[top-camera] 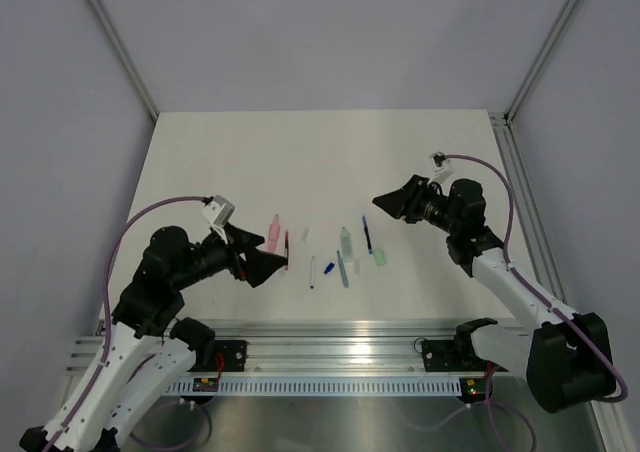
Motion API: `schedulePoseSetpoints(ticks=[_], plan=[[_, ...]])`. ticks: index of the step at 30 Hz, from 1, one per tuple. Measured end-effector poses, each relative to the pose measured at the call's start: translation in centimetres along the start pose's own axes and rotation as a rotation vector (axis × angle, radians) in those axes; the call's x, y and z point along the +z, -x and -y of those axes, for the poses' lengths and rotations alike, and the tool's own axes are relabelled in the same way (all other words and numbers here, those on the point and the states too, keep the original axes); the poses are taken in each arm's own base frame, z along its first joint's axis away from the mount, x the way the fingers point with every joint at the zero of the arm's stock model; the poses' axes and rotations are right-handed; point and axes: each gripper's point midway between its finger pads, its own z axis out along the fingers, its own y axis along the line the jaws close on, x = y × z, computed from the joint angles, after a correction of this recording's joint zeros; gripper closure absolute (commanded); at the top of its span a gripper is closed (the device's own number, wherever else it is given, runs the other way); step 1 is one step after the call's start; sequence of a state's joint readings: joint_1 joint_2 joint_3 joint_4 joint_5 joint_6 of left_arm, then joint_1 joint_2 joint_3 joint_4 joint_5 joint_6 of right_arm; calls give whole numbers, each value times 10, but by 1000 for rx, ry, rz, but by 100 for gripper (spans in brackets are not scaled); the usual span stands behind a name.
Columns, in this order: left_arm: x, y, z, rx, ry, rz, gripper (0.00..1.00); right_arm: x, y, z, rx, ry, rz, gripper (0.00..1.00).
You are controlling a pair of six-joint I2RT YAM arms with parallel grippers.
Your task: Insert the pens into the pen caps
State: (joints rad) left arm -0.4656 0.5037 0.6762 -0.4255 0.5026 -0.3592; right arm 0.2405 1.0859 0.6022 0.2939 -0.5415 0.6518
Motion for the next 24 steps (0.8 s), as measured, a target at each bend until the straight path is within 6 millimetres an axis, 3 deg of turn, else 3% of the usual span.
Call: schedulePoseSetpoints(ticks=[4, 8, 13, 18, 24], plan=[[-8, 1, 3, 9, 3, 17, 1, 8, -25, -18, -30, 32, -65, 57], [-23, 5, 3, -8, 48, 76, 1, 13, -50, -52, -71, 48, -132, 64], [-48, 19, 20, 30, 22, 210, 1, 17, -76, -90, -117, 13, -168, 70], [-63, 24, 23, 54, 31, 282, 1, 35, -125, -94, -169, -170, -274, 74], [-71, 25, 16, 46, 81, 325, 1, 56, -180, -79, -276, -399, -392, 74]])
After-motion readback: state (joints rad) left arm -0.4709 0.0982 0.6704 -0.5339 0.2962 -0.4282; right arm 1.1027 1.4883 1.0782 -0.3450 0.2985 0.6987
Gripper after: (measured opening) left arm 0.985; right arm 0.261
